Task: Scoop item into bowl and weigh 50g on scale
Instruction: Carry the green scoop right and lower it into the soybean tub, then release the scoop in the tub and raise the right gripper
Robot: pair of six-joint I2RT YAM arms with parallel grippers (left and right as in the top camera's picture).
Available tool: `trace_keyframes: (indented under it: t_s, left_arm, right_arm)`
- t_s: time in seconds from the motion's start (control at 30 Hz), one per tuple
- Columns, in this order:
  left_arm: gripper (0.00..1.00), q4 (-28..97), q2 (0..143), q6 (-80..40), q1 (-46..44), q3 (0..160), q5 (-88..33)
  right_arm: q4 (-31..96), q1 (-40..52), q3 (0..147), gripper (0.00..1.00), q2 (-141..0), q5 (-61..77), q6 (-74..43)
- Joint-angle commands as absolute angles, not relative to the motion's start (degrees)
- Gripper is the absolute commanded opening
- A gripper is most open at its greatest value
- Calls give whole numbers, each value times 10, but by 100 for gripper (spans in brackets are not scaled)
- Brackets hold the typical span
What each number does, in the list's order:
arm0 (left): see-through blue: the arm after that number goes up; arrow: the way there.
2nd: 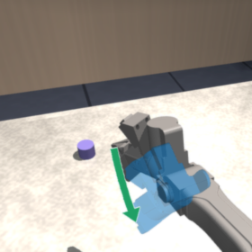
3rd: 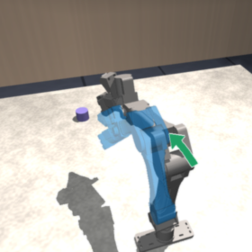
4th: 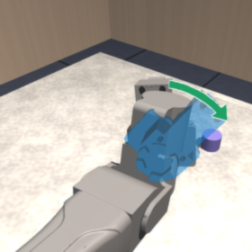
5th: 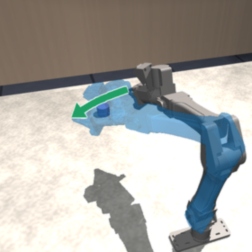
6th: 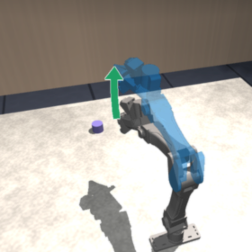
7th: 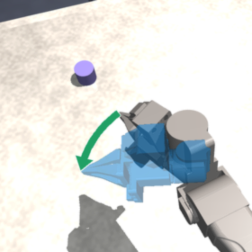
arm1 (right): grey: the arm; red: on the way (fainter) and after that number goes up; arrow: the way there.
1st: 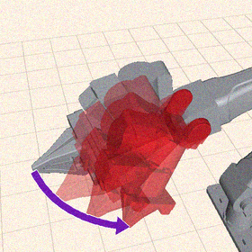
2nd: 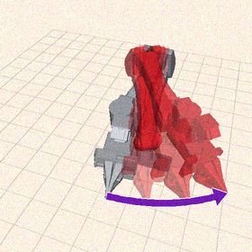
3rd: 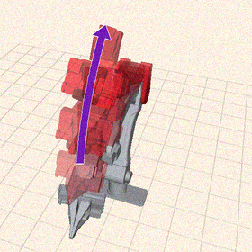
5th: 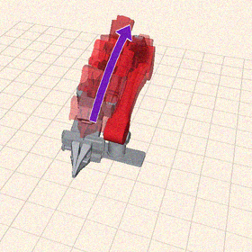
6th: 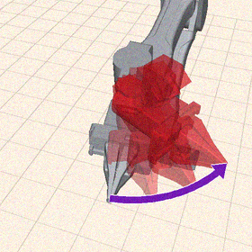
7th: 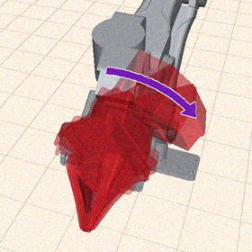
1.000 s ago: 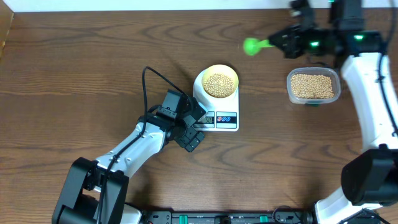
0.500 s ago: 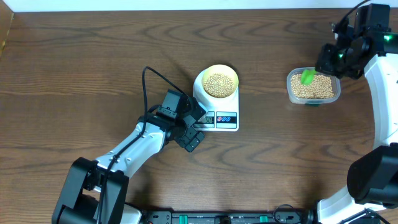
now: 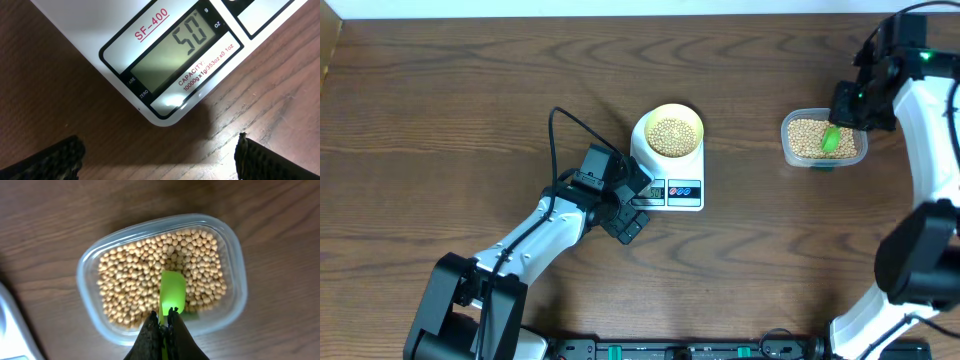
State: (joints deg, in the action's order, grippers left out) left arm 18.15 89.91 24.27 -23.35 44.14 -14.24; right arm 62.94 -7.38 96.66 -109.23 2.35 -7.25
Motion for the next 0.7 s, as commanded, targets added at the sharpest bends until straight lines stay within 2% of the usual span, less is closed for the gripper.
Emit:
trace_keyframes:
  t_s: [0.0,0.4,0.43,0.57,0.67]
  left_arm:
    - [98,183,907,250,-232,440,-139]
    - [98,183,907,250,-232,440,-139]
    - [98,183,907,250,-232,440,-139]
    - [98,183,907,250,-232,440,-139]
    - [98,183,907,250,-232,440,-139]
  right_arm:
    - [619,-74,973,1,-1112,8,-81]
    - [612,-74,973,1,-1152,6,-81]
    - [613,-74,973,3,-1152,6,-81]
    - [624,-74,974,38,-1150,6,-81]
    - [629,-74,979,50,-1148,6,-81]
